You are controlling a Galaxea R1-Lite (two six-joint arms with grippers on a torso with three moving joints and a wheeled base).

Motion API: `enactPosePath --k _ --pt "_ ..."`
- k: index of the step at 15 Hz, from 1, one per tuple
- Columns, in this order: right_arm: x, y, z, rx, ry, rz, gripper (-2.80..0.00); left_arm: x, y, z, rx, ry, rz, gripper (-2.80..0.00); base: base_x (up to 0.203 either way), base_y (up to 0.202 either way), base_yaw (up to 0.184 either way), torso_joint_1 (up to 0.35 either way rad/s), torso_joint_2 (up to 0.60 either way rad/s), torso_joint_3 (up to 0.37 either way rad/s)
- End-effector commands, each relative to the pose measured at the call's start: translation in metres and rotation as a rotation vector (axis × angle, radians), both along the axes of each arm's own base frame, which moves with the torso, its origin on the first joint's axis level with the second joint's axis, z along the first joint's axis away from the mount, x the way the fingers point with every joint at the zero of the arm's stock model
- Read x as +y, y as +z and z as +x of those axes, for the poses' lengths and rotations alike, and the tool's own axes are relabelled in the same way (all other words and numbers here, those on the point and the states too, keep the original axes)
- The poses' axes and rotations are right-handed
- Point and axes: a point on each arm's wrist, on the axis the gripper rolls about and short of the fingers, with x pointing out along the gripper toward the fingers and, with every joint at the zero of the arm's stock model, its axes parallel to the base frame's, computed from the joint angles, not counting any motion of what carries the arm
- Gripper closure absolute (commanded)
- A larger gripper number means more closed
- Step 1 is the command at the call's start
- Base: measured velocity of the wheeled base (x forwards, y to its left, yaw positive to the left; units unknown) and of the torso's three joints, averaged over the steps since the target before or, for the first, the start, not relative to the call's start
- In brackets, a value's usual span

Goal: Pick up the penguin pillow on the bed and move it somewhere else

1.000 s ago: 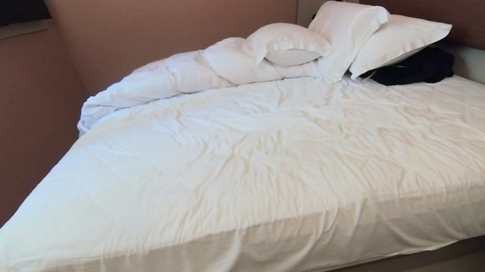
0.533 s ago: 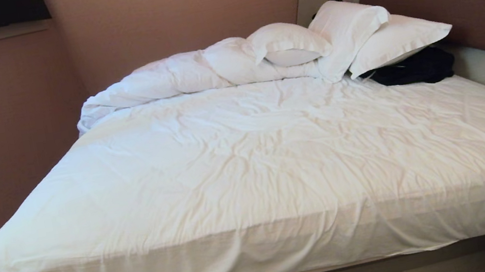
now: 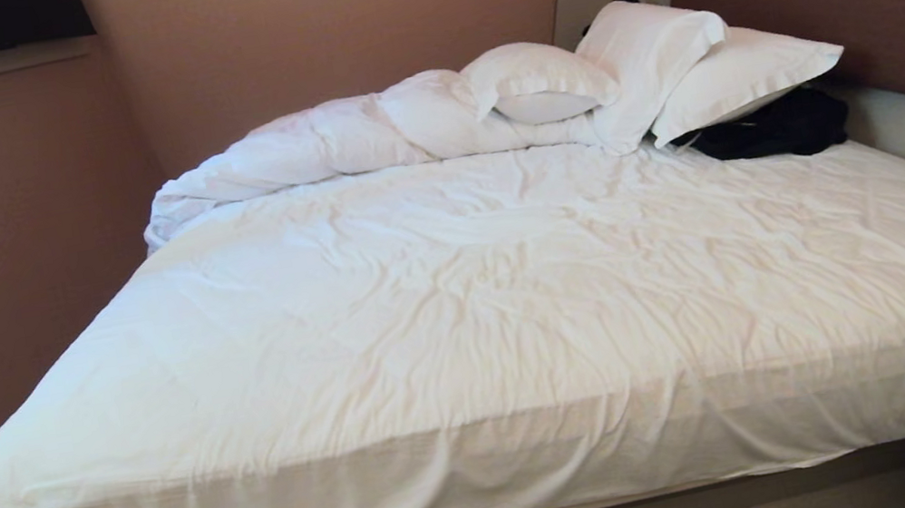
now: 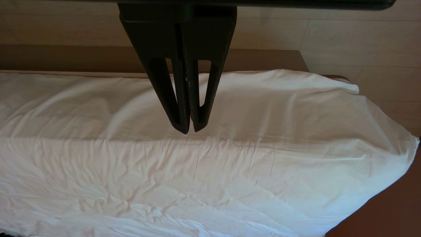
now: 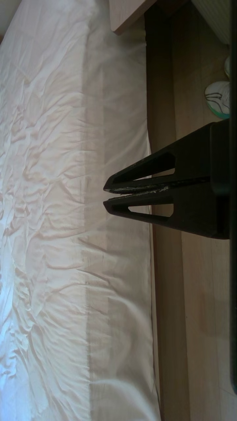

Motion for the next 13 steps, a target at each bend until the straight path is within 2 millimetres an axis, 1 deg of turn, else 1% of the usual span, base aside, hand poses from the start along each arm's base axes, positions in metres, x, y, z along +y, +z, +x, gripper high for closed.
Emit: enactPosePath --k 1,13 --pt "0.0 -0.0004 0.0001 0.001 0.001 0.0 0.0 0.0 -0.0008 0.0002 0.002 0.001 -0.001 0.0 0.0 0.0 0.0 0.0 0.0 0.0" --pt "0.0 -0.0004 0.0001 0.001 0.001 0.001 0.0 0.0 -0.0008 0.0002 0.002 0.001 -0.001 0.0 0.0 0.0 0.0 0.0 0.0 0.0"
